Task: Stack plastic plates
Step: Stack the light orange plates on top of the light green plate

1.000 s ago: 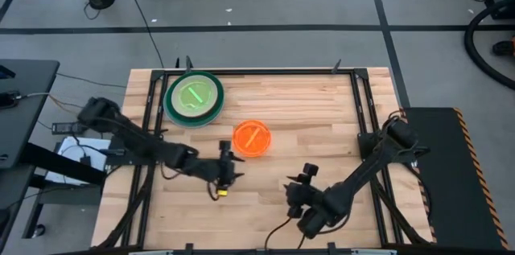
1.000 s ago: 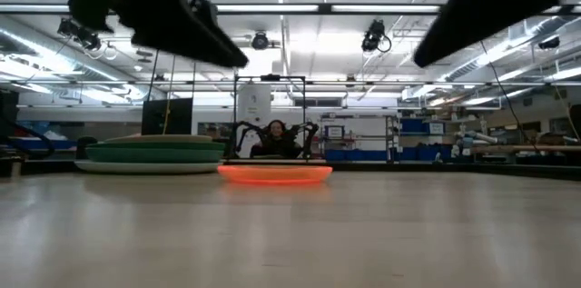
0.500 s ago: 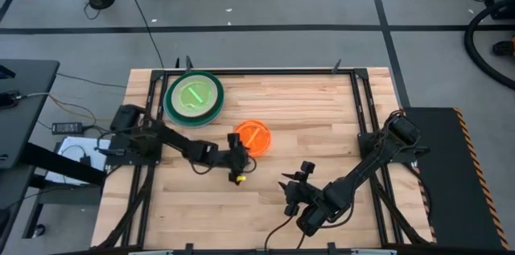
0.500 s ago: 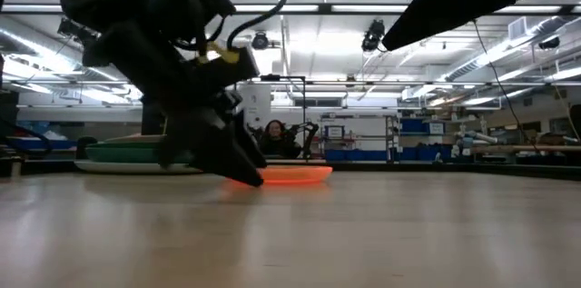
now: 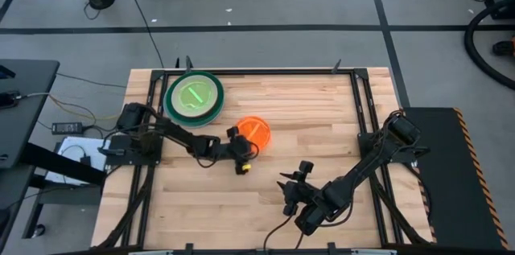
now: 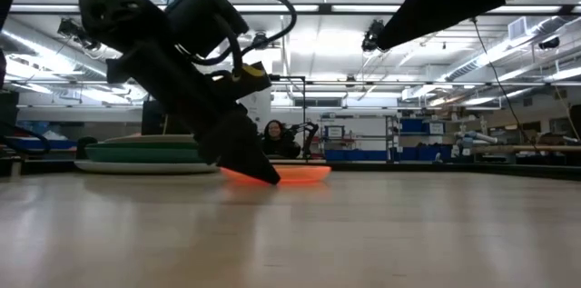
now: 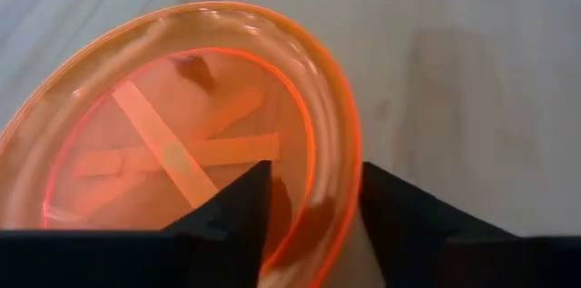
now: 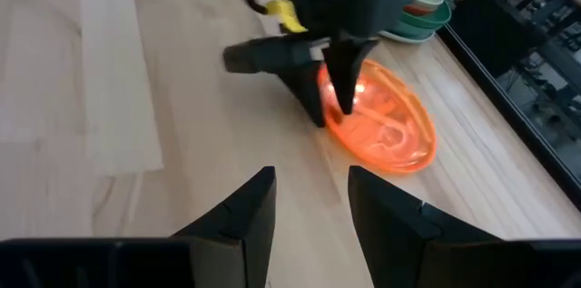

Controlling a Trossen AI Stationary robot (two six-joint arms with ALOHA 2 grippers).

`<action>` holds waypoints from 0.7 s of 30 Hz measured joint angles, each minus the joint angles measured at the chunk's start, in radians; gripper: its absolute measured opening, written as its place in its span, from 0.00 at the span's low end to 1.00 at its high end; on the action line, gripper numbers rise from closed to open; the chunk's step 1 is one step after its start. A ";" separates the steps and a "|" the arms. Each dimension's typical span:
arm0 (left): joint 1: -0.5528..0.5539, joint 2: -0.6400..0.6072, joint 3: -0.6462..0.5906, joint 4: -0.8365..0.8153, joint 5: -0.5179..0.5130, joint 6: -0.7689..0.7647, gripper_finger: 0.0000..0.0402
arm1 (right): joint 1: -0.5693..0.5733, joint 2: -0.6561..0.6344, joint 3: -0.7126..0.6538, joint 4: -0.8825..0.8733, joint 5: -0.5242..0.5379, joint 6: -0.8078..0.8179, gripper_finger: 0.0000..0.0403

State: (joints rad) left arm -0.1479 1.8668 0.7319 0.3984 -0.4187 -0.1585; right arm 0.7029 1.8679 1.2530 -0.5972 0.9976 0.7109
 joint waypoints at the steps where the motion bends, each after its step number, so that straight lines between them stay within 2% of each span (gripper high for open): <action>1: 0.005 0.000 0.000 -0.001 -0.003 0.001 0.41 | 0.001 0.000 0.000 0.000 -0.001 0.000 0.37; 7: 0.009 0.001 -0.001 -0.001 -0.016 0.038 0.21 | 0.001 0.000 0.000 0.001 -0.004 -0.001 0.37; 11: 0.006 -0.004 -0.001 0.000 -0.064 0.050 0.05 | 0.005 -0.002 0.000 0.002 -0.004 -0.009 0.37; 15: -0.009 -0.080 0.000 -0.045 -0.122 0.051 0.03 | 0.024 -0.030 0.002 0.002 0.002 -0.035 0.37; 18: -0.013 -0.222 0.032 -0.165 -0.201 0.064 0.02 | 0.034 -0.048 0.004 0.005 0.023 -0.042 0.37; 21: 0.006 -0.378 0.079 -0.331 -0.329 0.092 0.02 | 0.037 -0.050 0.004 0.005 0.030 -0.042 0.36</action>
State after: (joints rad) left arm -0.1418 1.4883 0.8105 0.0673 -0.7475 -0.0662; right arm 0.7403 1.8175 1.2568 -0.5922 1.0278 0.6693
